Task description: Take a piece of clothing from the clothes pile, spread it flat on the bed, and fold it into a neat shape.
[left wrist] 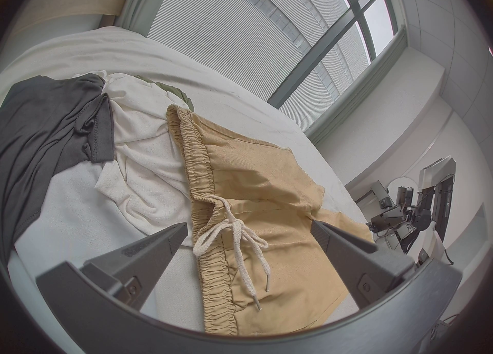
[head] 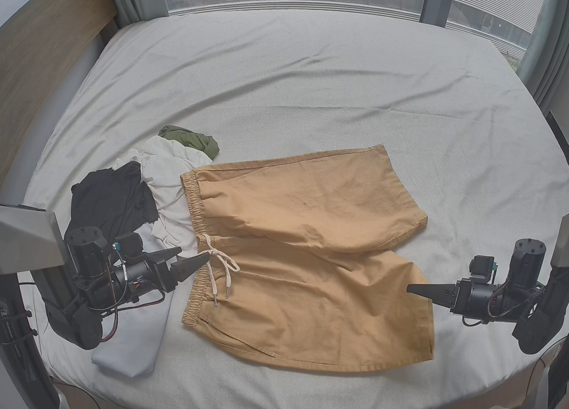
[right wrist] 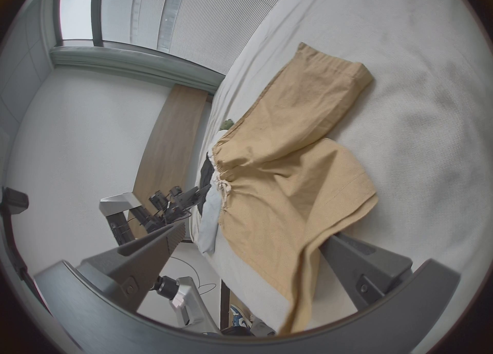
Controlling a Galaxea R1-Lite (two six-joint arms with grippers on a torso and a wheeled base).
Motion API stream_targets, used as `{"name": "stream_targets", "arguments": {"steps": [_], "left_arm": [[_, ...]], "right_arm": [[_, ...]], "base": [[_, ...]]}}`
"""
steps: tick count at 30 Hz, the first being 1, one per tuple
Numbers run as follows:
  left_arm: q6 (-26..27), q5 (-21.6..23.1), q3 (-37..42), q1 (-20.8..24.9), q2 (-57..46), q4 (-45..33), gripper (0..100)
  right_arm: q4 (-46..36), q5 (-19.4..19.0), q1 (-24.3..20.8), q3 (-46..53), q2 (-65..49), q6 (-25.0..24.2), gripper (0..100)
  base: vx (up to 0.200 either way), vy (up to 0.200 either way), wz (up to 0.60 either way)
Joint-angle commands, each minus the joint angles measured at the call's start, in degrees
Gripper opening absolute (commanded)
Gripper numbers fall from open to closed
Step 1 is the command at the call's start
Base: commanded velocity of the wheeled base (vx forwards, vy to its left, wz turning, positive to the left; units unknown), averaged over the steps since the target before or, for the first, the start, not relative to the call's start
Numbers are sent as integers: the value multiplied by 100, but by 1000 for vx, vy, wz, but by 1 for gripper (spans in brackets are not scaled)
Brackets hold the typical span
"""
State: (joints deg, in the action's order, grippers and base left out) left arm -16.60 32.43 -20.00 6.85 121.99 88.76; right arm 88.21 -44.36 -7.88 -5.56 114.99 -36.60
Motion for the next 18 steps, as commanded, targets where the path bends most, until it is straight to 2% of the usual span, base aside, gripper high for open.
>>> {"name": "stream_targets", "arguments": {"steps": [1, 15, 18], "left_arm": [[-1, 0, -3, 0, 26, 1, 100], [78, 0, -3, 9, 88, 1, 100], [78, 0, -3, 9, 88, 1, 100]], "right_arm": [[3, 15, 163, -121, 463, 12, 100], [3, 15, 568, -894, 1297, -58, 100], [3, 6, 621, -1061, 1341, -225, 100]], "base": [[0, 0, 0], [0, 0, 0], [0, 0, 0]]}}
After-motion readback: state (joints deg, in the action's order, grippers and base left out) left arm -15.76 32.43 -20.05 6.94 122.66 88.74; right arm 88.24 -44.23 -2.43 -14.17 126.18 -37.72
